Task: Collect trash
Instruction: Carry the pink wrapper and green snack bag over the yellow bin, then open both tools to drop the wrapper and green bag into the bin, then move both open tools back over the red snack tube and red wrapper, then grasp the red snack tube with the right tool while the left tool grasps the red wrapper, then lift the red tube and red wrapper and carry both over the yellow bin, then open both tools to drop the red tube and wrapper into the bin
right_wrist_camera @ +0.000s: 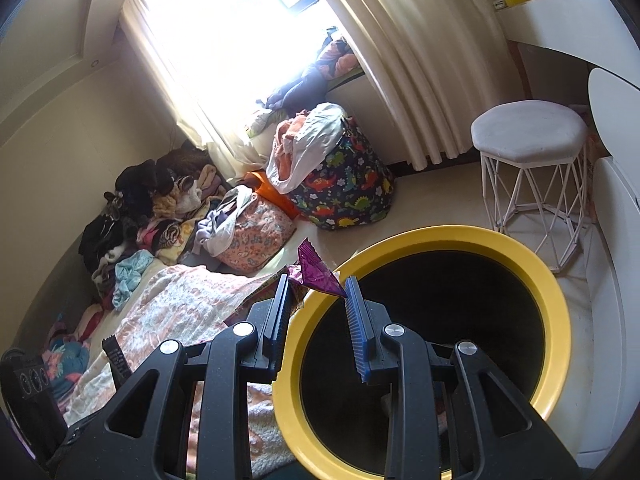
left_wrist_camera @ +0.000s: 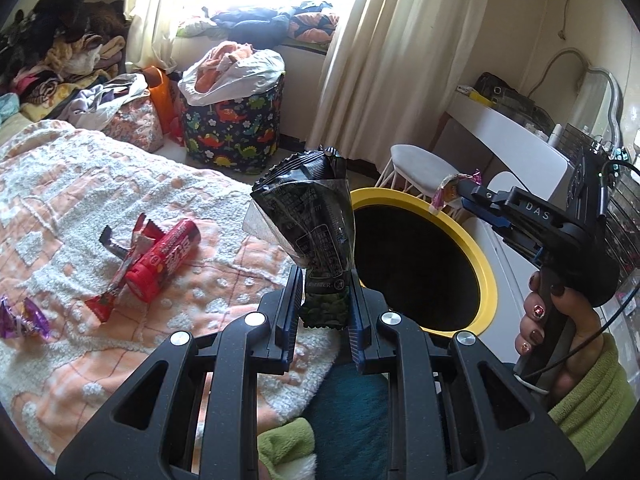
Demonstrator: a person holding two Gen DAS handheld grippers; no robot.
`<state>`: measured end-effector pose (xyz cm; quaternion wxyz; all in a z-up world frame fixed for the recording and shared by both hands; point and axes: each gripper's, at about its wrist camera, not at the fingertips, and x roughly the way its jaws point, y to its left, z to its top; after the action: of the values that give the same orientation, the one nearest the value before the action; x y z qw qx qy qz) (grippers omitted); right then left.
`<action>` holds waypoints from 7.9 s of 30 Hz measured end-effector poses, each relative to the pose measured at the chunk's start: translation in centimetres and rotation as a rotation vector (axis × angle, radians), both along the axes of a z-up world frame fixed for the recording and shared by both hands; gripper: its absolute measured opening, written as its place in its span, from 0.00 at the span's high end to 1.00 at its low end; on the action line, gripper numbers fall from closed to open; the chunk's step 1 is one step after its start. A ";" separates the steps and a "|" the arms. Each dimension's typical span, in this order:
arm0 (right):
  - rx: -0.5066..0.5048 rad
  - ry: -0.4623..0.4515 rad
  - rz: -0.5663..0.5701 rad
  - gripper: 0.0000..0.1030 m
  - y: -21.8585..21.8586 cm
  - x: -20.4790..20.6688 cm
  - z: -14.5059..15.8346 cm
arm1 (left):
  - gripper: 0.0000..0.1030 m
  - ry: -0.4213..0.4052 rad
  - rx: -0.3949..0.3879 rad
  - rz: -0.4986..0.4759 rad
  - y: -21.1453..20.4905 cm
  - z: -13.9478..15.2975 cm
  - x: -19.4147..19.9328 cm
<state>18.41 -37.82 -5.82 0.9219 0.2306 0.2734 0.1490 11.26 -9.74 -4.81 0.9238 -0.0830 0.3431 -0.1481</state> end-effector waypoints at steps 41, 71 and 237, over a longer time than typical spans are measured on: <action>0.002 0.122 -0.170 0.75 -4.7 0.6 -3.0 | 0.85 0.062 0.058 -0.173 -9.0 -3.2 5.6; 0.025 0.162 -0.170 0.33 -3.7 1.0 -3.3 | 0.11 0.022 -0.040 -0.099 -6.5 -2.6 5.7; -0.029 0.072 -0.191 0.73 -3.1 0.3 -1.2 | 0.91 0.013 0.041 -0.174 -4.7 -1.4 2.0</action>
<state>18.75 -40.90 -7.06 0.9247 0.2474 0.2852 0.0480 13.26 -14.45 -6.19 0.9067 -0.0347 0.3580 -0.2203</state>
